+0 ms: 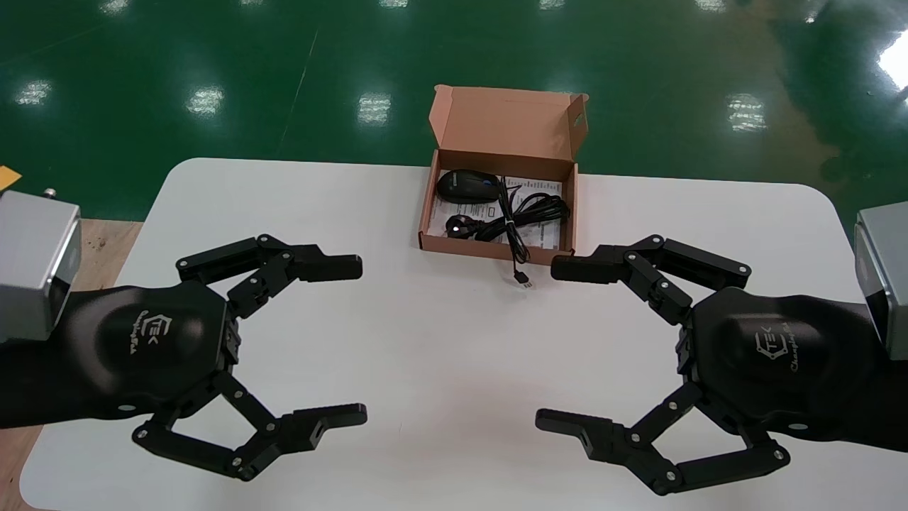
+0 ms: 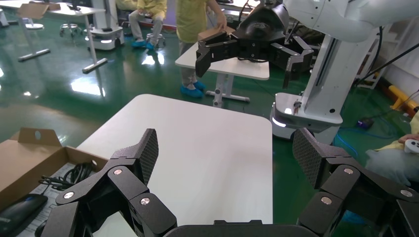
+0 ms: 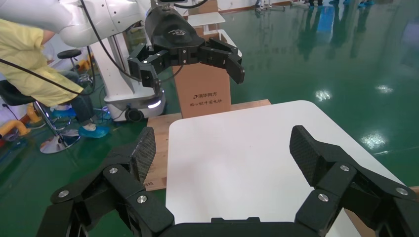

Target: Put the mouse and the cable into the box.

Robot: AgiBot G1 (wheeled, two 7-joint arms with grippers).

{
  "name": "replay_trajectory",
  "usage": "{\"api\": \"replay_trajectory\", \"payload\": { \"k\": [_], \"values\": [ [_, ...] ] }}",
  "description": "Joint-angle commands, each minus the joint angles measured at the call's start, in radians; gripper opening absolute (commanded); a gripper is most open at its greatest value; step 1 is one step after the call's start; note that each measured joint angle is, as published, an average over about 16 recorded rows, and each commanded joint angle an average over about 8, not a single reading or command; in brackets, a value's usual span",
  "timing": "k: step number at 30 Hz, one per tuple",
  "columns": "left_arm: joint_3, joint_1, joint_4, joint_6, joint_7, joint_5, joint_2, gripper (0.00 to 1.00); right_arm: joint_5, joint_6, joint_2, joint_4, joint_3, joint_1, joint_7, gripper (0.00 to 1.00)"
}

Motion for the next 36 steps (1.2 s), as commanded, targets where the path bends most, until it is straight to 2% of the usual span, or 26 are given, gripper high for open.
{"api": "replay_trajectory", "payload": {
  "k": [1, 36],
  "values": [
    [0.0, 0.0, 0.0, 0.0, 0.0, 0.0, 0.0, 1.0, 0.0, 0.0, 0.0, 0.0, 0.0, 0.0, 0.0, 1.0],
    [0.002, -0.001, 0.001, -0.001, 0.001, 0.001, 0.001, 1.0, -0.002, 0.001, 0.0, -0.002, -0.001, 0.002, -0.001, 1.0]
  ]
}}
